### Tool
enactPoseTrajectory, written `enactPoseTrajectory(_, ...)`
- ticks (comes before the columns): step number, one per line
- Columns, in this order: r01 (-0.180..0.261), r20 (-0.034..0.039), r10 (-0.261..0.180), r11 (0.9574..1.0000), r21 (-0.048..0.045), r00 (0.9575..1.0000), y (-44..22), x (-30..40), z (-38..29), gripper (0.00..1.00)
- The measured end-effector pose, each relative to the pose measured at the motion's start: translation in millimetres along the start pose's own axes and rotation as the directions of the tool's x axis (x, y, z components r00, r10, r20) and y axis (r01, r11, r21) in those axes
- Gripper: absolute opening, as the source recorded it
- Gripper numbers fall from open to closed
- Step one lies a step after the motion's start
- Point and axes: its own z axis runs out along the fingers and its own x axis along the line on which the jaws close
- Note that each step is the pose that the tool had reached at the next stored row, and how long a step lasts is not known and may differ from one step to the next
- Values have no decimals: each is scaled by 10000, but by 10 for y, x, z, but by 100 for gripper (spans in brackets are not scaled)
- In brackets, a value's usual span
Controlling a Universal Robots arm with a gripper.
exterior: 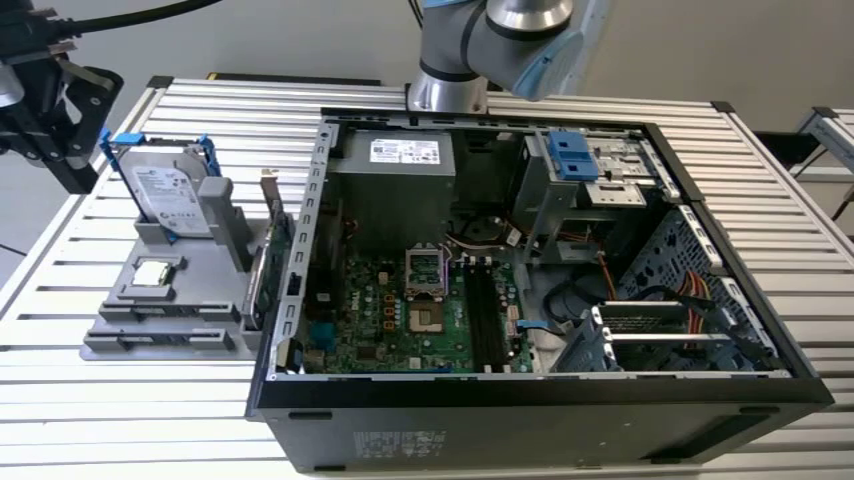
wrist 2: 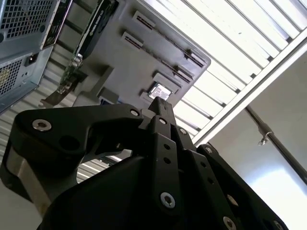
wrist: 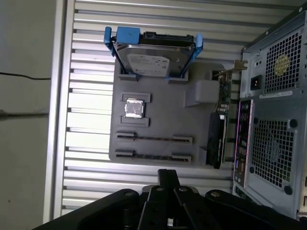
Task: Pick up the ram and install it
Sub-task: 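Pick up the ram and move it above insertion slot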
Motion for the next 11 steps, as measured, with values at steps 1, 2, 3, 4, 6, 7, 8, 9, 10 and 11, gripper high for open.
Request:
enactPoseTrajectory(1,15,-1,-15,10000,0,10000,0,0,0,0)
enactPoseTrajectory(2,31,-1,-31,10000,-1,10000,0,0,0,0)
enactPoseTrajectory(3,46,-2,-46,10000,-1,10000,0,0,0,0)
enactPoseTrajectory(4,62,-3,-62,10000,-1,10000,0,0,0,0)
enactPoseTrajectory(6,94,-4,-94,10000,-2,10000,0,0,0,0)
enactPoseTrajectory(7,110,-6,-110,9999,-2,9999,0,0,0,0)
enactPoseTrajectory(8,126,-7,-126,9999,-1,9999,0,0,-1,0)
enactPoseTrajectory(9,142,-8,-142,9999,-2,9999,0,0,-1,0)
enactPoseTrajectory(10,157,-8,-157,9999,-2,9999,0,0,-1,0)
enactPoseTrajectory(11,173,-9,-173,9998,-2,9998,0,0,-1,0)
